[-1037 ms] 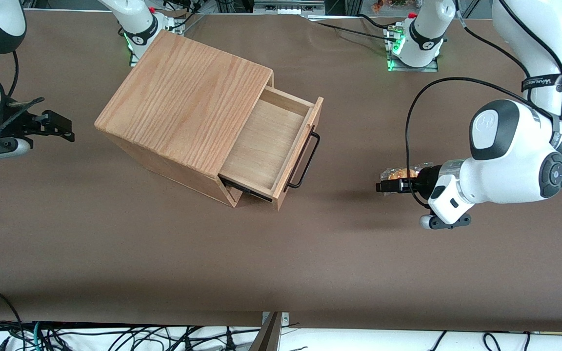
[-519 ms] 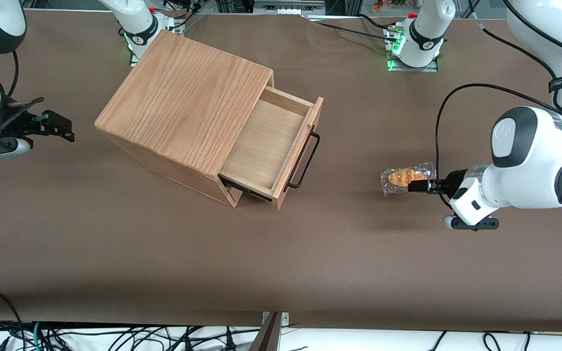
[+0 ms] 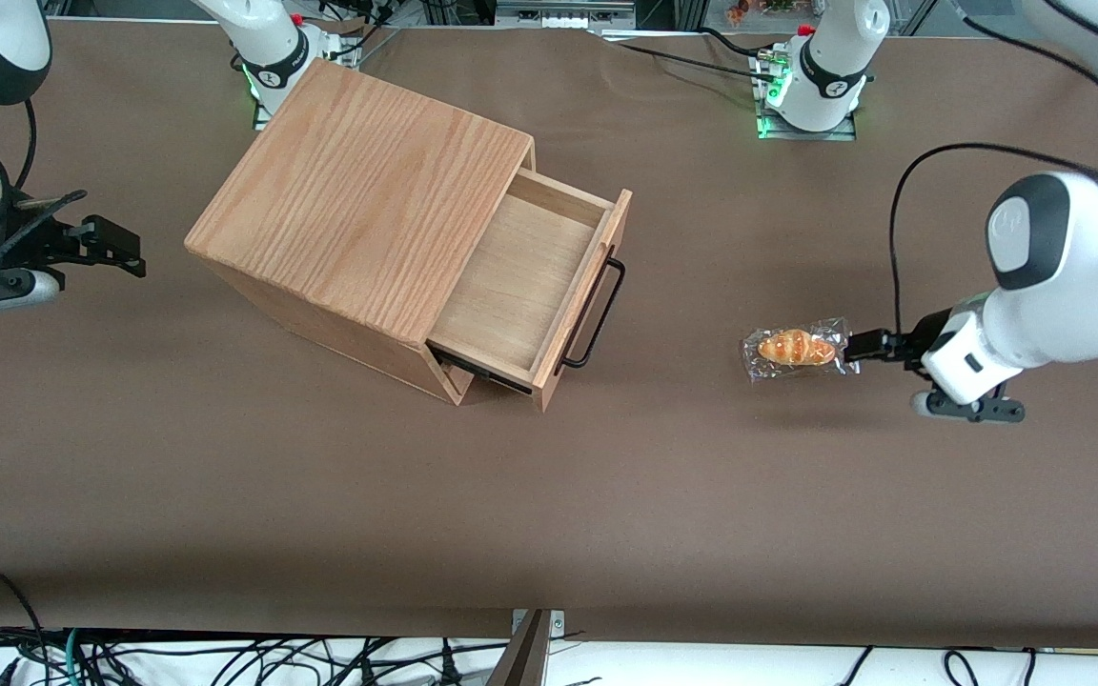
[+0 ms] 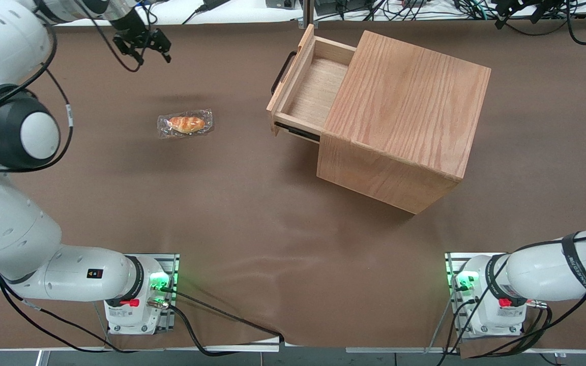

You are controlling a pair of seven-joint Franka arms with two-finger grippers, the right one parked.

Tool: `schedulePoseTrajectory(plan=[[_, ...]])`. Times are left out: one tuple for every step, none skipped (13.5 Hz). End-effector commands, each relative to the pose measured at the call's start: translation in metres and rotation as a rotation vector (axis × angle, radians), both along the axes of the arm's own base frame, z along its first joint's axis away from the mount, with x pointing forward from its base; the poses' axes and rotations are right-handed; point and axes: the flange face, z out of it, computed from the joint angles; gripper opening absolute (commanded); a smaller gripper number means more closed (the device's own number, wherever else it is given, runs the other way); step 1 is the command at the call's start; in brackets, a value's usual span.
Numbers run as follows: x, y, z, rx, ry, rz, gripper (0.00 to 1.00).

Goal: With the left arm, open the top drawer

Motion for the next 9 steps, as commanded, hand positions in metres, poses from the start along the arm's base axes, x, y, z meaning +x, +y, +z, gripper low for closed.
schedulePoseTrajectory(plan=[[-0.035,0.039,0.027,0.018,-0.055,-0.087,1.0],[-0.044,0.048,0.041,0.017,-0.072,-0.096,1.0],[-0.054,0.058,0.061,0.029,-0.1,-0.088,1.0],[-0.062,0.061,0.08,0.067,-0.113,-0.105,1.0],[-0.071,0.064,0.096,0.103,-0.101,-0.124,1.0],[-0.079,0.065,0.113,0.127,-0.11,-0.137,1.0],[-0.086,0.065,0.129,0.13,-0.122,-0.139,1.0],[-0.092,0.062,0.145,0.124,-0.13,-0.143,1.0],[-0.096,0.054,0.162,0.122,-0.139,-0.157,1.0]])
